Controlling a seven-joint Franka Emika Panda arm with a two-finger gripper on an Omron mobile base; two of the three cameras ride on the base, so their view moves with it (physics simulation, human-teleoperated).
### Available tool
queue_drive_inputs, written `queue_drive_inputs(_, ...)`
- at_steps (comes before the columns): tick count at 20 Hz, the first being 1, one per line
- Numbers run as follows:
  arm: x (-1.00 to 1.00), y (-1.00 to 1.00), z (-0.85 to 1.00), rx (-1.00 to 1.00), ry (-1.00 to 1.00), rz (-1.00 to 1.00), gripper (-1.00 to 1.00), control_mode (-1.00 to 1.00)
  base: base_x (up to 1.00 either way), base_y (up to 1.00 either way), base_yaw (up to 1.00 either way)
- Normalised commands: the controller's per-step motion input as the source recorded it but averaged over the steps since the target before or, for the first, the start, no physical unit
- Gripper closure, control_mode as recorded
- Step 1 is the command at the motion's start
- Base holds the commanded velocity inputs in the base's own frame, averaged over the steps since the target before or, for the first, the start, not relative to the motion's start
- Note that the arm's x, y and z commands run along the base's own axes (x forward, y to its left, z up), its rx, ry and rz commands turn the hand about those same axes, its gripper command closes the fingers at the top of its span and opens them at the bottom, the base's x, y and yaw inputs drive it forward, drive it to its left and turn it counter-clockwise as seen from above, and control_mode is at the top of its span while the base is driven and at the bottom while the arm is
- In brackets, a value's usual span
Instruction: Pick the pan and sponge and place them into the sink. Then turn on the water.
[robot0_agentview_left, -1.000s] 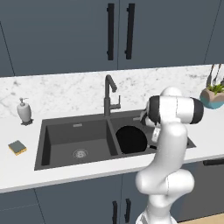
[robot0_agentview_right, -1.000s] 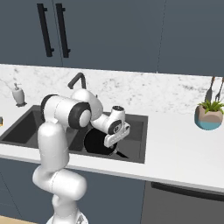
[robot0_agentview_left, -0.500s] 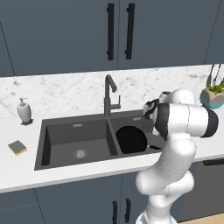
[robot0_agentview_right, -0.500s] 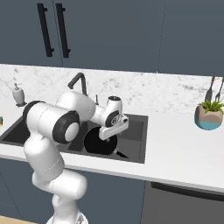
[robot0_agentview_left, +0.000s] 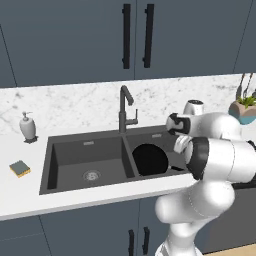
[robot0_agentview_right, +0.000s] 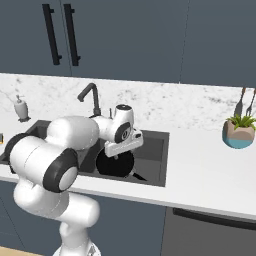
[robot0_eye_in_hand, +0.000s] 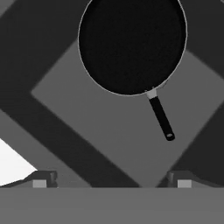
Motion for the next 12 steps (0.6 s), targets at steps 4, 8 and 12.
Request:
queue_drive_inputs(4, -0.47, 0.26, 0.22, 0.0, 0.0, -0.18, -1.0, -1.0, 0.0, 0.0, 0.0)
queue_drive_inputs(8, -0.31, 0.28, 0.35, 0.0, -0.01, -0.18, -1.0, -1.0, 0.0, 0.0, 0.0)
queue_drive_inputs(12, -0.16, 0.19, 0.43, 0.0, -0.01, -0.15, -1.0, -1.0, 0.0, 0.0, 0.0)
